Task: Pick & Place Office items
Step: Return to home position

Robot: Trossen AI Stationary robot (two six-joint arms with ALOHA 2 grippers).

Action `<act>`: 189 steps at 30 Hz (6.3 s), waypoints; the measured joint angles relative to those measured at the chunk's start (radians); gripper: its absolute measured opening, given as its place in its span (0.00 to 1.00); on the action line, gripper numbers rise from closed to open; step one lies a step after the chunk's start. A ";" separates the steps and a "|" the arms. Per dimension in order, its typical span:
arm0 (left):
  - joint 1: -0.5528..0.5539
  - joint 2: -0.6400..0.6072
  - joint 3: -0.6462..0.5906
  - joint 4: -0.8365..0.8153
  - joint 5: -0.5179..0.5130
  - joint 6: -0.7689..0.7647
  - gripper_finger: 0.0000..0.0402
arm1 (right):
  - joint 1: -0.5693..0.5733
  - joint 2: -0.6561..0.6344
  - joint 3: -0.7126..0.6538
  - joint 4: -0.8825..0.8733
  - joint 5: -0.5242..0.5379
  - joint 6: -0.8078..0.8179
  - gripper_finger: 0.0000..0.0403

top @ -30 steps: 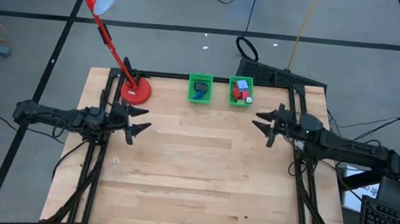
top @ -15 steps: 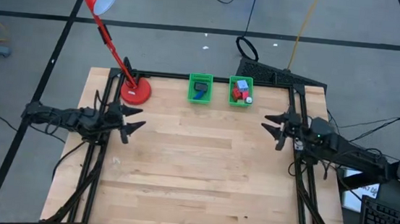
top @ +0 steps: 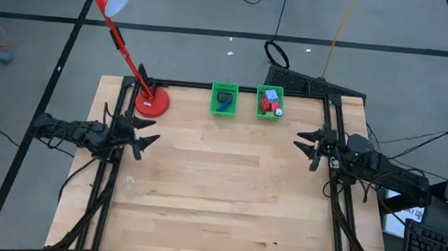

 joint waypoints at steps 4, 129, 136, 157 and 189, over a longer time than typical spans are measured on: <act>0.000 0.000 0.000 -0.012 0.000 -0.017 0.70 | 0.000 0.001 -0.083 0.146 -0.029 0.009 0.42; 0.000 0.014 -0.099 0.133 -0.042 0.005 0.68 | 0.000 0.053 -0.232 0.298 -0.074 -0.041 0.43; 0.000 0.014 -0.099 0.133 -0.042 0.005 0.68 | 0.000 0.053 -0.232 0.298 -0.074 -0.041 0.41; 0.000 0.014 -0.099 0.133 -0.042 0.005 0.68 | 0.000 0.053 -0.232 0.298 -0.074 -0.041 0.42; 0.000 0.014 -0.099 0.133 -0.042 0.005 0.68 | 0.000 0.053 -0.232 0.298 -0.074 -0.041 0.42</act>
